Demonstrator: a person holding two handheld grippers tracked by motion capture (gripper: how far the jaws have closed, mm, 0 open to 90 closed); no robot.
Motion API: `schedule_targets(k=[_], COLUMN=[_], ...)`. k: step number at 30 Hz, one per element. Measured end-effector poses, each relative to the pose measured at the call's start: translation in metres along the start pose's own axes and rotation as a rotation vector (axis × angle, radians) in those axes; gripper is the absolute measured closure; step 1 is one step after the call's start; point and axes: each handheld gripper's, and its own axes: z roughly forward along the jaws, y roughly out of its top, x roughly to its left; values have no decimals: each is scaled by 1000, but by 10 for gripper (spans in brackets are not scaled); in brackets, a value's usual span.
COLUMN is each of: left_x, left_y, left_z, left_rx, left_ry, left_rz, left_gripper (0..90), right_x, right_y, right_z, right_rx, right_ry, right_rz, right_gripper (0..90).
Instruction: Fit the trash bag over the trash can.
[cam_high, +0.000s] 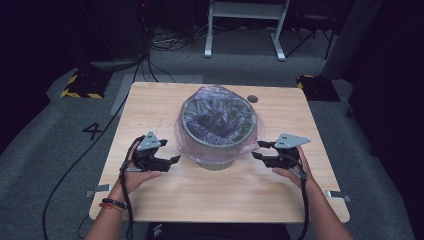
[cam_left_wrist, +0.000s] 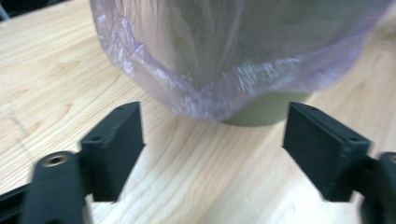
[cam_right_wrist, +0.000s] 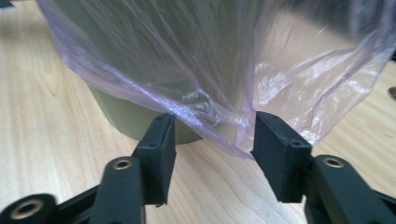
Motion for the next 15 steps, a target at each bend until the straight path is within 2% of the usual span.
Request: schedule_targets(k=[3,5,7,10,13,15], left_x=[4,10,15,23,29,36], left_y=[1,6,12,28,43,53], left_z=[-17,-28,-33,-36,-33,-27], left_rx=[-35,-84,-118,-157,-191,-201], left_ry=[38,59,82,117,140,126], left_rz=[-5,-34,-52,-67,-61,-79], left_gripper=[175,177,187,203,274,280], right_x=[0,2,5,2,-9,-18], right_y=[1,0,2,14,32,43], right_z=[-16,-25,-31,-39,-41,-38], right_rx=[-35,-50,-53,-61,-78,-79], right_ry=[11,23,12,-44,-114,-151], right_rz=[10,7,-8,-36,-24,-17], right_gripper=[398,362,365,406,433,440])
